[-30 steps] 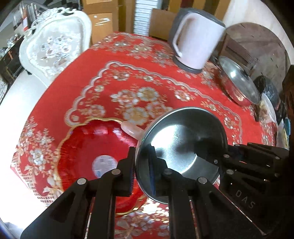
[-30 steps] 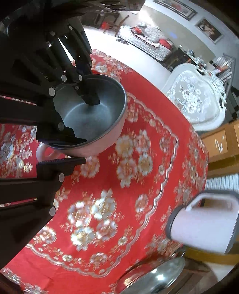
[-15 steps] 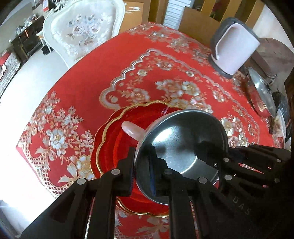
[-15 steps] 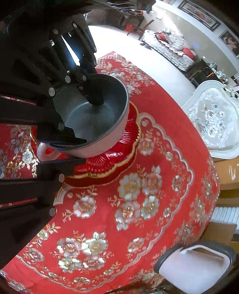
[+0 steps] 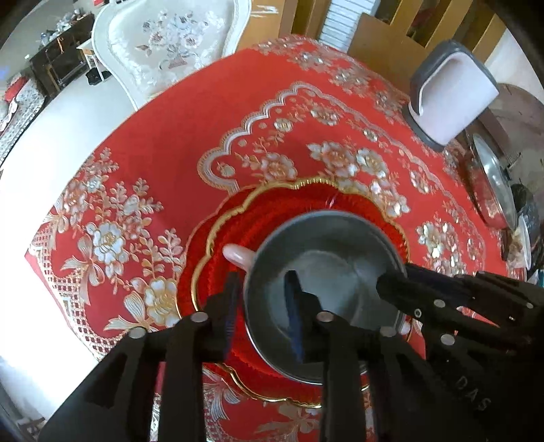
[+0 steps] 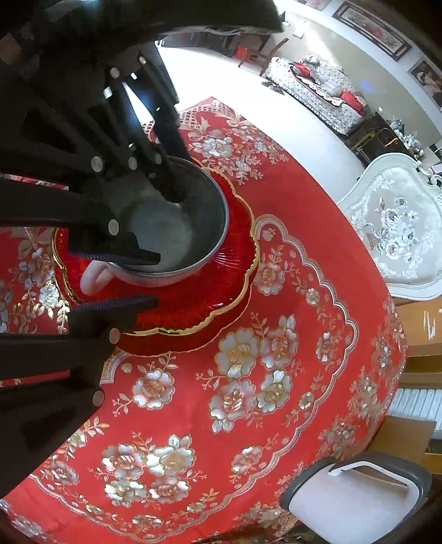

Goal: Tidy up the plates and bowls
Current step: 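Lower the grey pot into the red glass bowl and open the left tool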

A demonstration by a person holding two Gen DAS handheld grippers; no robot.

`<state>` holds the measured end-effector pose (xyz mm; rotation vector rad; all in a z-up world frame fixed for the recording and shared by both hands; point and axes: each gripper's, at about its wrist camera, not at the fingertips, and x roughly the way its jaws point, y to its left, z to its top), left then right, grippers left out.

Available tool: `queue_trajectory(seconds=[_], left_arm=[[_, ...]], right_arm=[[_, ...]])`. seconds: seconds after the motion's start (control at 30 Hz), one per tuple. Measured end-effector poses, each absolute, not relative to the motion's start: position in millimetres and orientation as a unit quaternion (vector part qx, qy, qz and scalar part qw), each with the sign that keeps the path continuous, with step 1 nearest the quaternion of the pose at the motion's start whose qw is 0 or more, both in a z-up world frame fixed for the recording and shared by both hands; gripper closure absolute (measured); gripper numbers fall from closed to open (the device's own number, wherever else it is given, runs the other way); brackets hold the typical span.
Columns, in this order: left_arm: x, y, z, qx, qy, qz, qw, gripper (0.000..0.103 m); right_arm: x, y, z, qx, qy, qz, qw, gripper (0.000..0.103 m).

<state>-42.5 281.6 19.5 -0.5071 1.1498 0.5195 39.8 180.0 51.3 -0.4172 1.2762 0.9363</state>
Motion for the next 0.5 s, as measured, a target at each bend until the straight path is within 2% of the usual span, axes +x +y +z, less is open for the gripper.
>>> queue_trajectory(seconds=[0.3, 0.33, 0.4, 0.5], left_arm=[[-46, 275, 38, -0.201, 0.518, 0.253, 0.792, 0.072], [-47, 273, 39, -0.196, 0.518, 0.255, 0.793, 0.070], [-49, 267, 43, -0.189, 0.513, 0.262, 0.795, 0.048], [-55, 257, 51, -0.176, 0.500, 0.270, 0.804, 0.043]], right_arm=[[41, 159, 66, -0.164, 0.554, 0.422, 0.699, 0.074], [40, 156, 68, -0.165, 0.549, 0.421, 0.703, 0.069], [36, 147, 74, -0.169, 0.535, 0.416, 0.716, 0.060], [31, 131, 80, -0.165, 0.517, 0.406, 0.736, 0.053]])
